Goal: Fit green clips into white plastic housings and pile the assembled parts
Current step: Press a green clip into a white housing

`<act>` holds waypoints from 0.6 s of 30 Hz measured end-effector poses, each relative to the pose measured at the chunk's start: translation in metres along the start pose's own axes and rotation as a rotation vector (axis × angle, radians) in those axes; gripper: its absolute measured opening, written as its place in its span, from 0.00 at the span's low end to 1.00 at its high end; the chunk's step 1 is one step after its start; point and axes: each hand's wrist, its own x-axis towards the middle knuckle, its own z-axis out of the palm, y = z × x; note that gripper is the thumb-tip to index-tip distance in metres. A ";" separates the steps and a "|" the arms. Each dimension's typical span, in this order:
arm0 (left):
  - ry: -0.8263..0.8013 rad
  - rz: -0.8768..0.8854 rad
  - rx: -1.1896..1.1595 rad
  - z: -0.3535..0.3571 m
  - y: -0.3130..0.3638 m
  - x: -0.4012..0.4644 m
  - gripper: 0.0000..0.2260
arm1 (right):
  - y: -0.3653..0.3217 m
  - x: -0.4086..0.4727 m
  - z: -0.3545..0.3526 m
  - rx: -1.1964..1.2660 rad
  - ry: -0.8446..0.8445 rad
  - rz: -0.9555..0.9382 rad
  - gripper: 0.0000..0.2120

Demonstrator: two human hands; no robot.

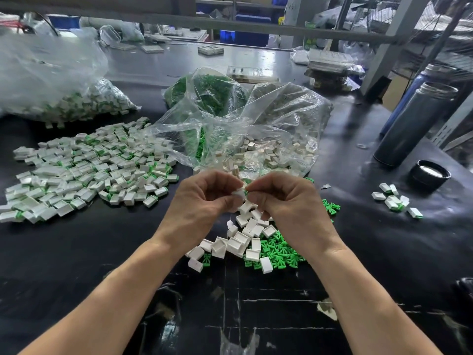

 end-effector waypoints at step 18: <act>0.096 -0.024 0.041 0.007 0.004 -0.001 0.10 | 0.004 -0.002 0.008 -0.238 0.103 -0.062 0.06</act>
